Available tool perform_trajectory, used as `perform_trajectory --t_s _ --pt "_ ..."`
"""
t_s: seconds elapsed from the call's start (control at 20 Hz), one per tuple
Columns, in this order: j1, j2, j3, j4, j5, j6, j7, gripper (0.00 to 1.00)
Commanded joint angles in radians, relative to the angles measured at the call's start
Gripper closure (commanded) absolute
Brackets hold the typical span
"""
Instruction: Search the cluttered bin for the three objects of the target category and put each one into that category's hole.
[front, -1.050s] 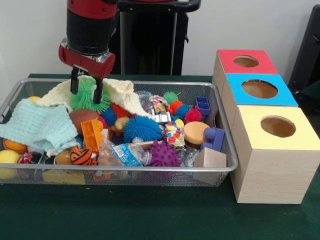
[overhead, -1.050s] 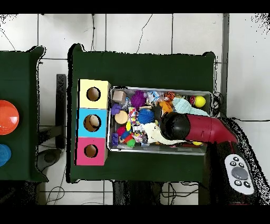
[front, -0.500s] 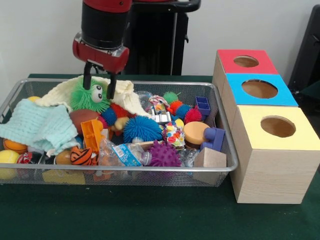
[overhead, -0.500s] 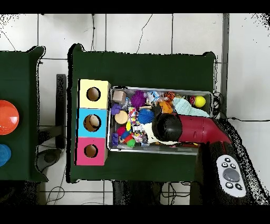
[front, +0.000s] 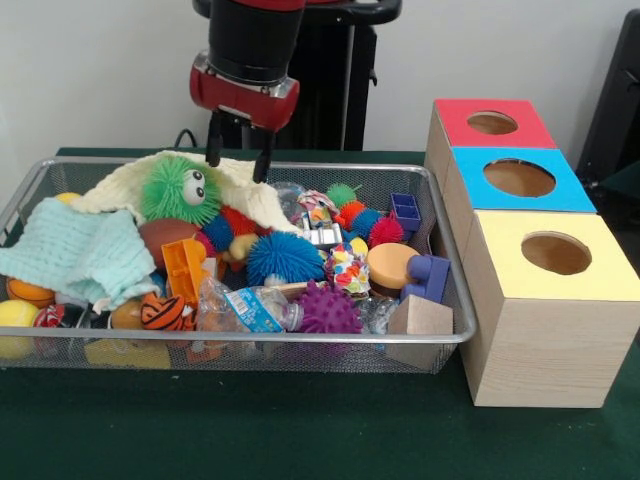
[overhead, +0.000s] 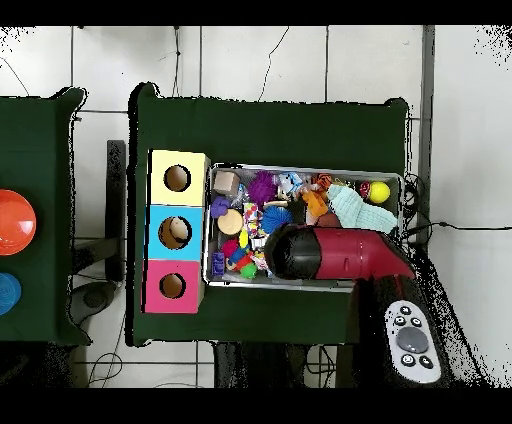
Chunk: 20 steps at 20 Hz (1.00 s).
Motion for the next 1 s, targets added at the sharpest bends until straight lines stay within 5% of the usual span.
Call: perform_trajectory --t_s 0.05,0.45,1.0 --pt "0.020 0.009 -0.009 0.116 0.021 -0.136 0.171 0.00" --pt "0.003 0.164 0.024 0.014 0.030 -0.206 0.127 0.00" --pt "0.048 0.240 0.056 -0.114 0.097 -0.146 0.107 0.00"
